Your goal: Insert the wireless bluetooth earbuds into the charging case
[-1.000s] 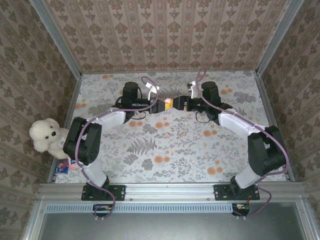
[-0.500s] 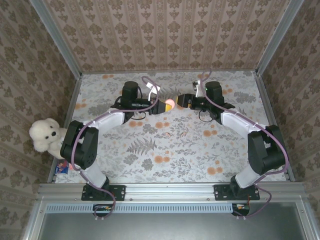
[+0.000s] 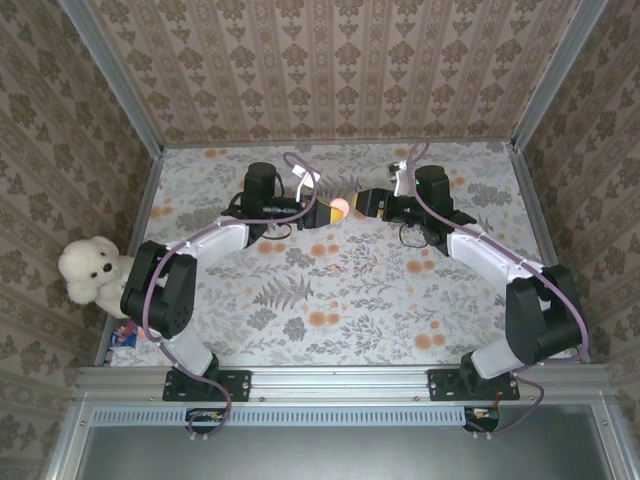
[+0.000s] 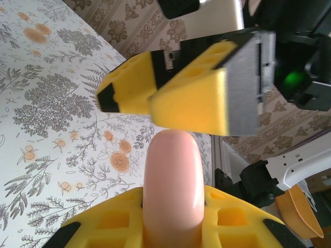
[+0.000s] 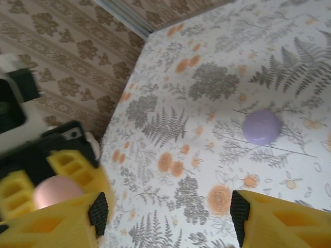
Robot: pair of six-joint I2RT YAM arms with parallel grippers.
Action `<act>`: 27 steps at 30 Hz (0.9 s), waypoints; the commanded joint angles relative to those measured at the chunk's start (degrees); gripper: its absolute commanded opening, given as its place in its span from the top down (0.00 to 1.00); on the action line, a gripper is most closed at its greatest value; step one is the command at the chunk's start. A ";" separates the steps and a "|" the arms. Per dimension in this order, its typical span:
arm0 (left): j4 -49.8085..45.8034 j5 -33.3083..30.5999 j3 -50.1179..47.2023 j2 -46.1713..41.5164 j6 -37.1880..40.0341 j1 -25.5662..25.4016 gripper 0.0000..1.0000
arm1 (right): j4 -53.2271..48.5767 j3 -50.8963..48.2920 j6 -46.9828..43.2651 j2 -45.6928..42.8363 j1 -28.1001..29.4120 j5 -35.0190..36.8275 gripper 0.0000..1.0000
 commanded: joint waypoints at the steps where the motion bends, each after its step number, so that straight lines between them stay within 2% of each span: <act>1: 0.61 1.32 2.07 -0.38 1.50 -0.24 0.93 | 1.33 0.69 0.30 -2.43 1.88 -1.34 0.33; 10: 0.07 1.41 2.95 -0.36 1.31 -0.20 0.93 | -0.24 3.13 -0.69 -0.49 5.17 -0.09 0.33; 27: -1.99 1.62 2.92 -2.24 3.08 0.17 0.93 | -1.12 -0.77 -1.80 0.45 1.95 3.30 0.38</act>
